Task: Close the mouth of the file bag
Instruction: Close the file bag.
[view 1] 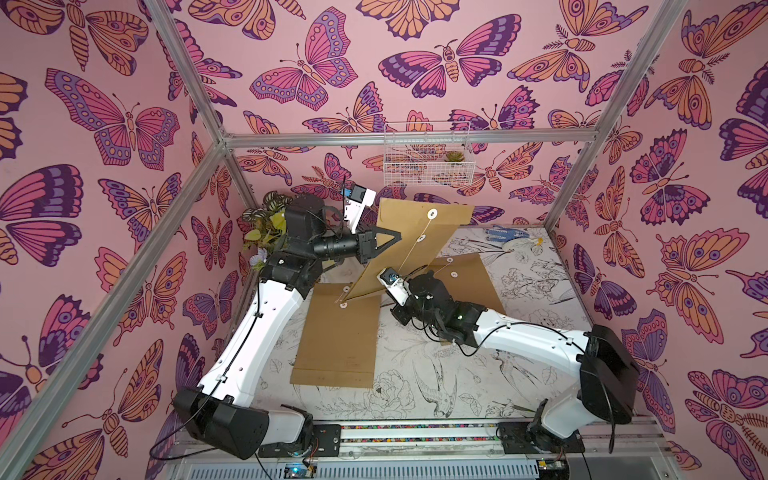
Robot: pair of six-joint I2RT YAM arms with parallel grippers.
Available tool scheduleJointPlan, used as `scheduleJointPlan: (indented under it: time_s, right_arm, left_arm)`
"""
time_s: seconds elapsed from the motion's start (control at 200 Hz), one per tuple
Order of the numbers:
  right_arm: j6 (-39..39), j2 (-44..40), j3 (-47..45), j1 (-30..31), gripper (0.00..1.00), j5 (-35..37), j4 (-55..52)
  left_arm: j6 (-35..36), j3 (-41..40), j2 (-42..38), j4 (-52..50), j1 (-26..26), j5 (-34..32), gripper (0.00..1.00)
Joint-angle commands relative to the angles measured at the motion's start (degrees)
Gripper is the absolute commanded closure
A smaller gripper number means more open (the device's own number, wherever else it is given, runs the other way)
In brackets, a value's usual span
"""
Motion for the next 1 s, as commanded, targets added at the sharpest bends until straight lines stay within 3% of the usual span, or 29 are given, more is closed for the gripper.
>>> scheduleJointPlan:
  time_s: [0.0,0.34,0.476,0.621,0.801,0.996]
  right_arm:
    - [1.52,-2.67,-1.38,-2.02,1.0,-0.39,0.28]
    - [2.14,-9.61,-8.25,-8.37,1.0,0.05,0.9]
    - [0.36,-13.75,-10.81,-11.05,1.0,-1.09,0.52]
    - [-0.1,-17.7,-11.0,-14.41,1.0,-6.57,-2.78]
    - [5.19,-20.24,-7.73,-20.15,1.0,-17.82,-6.66]
    - [11.81,-20.13,-2.93,-23.47,1.0,-17.32,-8.21]
  left_arm:
    - [-1.19,0.3,-2.0,1.33,-0.37,2.96,1.0]
    - [-3.85,-1.23,-3.04,1.31,2.55,1.47,1.0]
    - [-6.12,-2.23,-3.4,1.27,5.98,1.07,1.0]
    - [-7.51,-3.17,-3.75,1.27,8.61,1.52,1.0]
    - [-7.86,-4.39,-3.81,1.26,9.03,2.21,1.0]
    - [-8.05,-5.63,-4.56,1.2,9.01,3.12,1.0]
